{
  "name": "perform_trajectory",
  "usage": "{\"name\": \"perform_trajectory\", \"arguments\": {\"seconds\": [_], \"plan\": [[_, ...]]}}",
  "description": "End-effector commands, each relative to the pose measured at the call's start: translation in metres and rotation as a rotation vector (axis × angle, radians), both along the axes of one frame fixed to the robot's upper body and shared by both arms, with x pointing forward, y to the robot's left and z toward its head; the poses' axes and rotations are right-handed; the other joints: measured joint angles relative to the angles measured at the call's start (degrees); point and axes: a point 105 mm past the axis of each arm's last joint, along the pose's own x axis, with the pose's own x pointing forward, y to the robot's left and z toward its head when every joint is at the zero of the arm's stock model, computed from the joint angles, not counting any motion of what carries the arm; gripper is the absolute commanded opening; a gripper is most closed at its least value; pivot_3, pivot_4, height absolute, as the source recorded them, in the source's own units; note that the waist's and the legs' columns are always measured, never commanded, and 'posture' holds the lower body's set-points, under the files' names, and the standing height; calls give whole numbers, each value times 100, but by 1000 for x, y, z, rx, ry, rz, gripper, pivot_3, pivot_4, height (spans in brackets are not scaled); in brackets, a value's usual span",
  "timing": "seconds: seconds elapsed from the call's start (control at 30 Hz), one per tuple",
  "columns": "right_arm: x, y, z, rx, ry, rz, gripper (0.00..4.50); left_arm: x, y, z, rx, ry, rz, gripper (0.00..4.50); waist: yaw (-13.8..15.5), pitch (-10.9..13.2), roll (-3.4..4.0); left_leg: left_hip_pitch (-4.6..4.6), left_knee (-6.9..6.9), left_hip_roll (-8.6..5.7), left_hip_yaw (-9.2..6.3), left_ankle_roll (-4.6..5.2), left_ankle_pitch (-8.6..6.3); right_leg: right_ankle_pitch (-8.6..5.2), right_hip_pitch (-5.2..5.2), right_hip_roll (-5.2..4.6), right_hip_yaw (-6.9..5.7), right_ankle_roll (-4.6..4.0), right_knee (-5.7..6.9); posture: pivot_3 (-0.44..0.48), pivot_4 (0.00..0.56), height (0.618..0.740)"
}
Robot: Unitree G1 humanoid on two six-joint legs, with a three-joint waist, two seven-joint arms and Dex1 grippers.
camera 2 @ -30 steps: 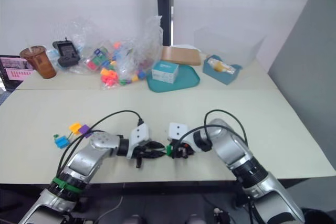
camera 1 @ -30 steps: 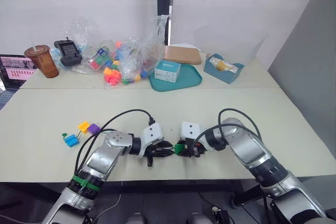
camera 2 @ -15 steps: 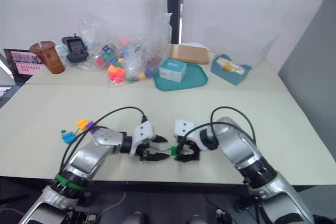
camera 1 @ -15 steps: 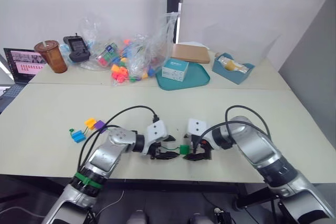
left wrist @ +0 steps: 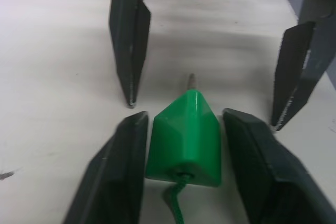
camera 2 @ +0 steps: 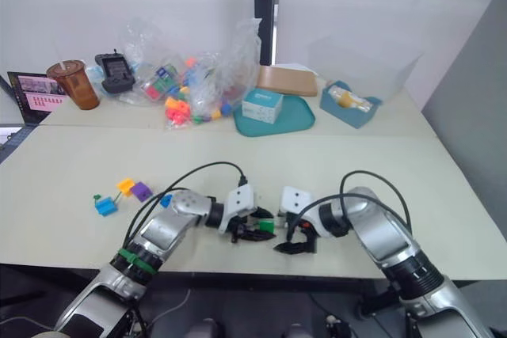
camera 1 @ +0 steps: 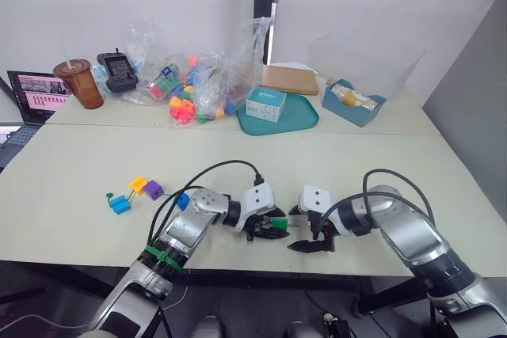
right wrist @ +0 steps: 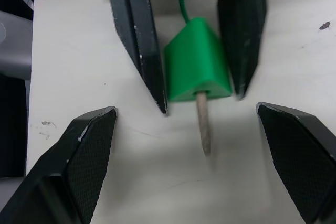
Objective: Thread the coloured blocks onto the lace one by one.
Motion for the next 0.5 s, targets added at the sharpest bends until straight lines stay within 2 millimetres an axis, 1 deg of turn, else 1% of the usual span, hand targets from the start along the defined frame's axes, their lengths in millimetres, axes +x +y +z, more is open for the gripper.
{"name": "perform_trajectory", "arguments": {"seconds": [0.03,0.2,0.23,0.27,0.33,0.4,0.5], "plan": [[3,-6,-7,-19,14,-17,4500,-12,3,-15,55,44,-52,1212,-8,0,0,3,0,0,0,0,0,0,3,0,0,0,0,0,150,740],[5,-7,-11,-44,10,-7,4500,-12,10,-16,71,48,-49,1211,-46,0,0,4,0,0,-1,0,0,0,4,1,0,0,1,0,150,740],[5,-8,-11,-50,7,-5,3955,-11,10,-16,73,47,-48,1210,-47,0,0,5,0,0,-1,0,0,0,4,1,0,0,1,0,150,740],[6,-8,-12,-60,2,-2,3724,-11,11,-16,74,47,-48,1210,-48,0,0,6,0,0,-1,0,0,0,5,1,0,0,1,0,150,740],[5,-6,-11,-54,1,10,3081,-12,12,-16,78,46,-46,1208,-49,0,0,9,0,0,-1,0,0,0,7,1,0,0,1,0,150,740],[3,-4,-11,-59,-5,29,2305,-12,12,-17,82,48,-44,1206,-56,0,0,12,0,1,-1,0,0,0,9,1,0,0,2,0,150,740],[2,-4,-12,-64,-12,37,1344,-11,13,-16,82,52,-39,1205,-62,0,0,12,0,1,-1,0,0,0,9,2,0,0,3,0,150,740]]}}
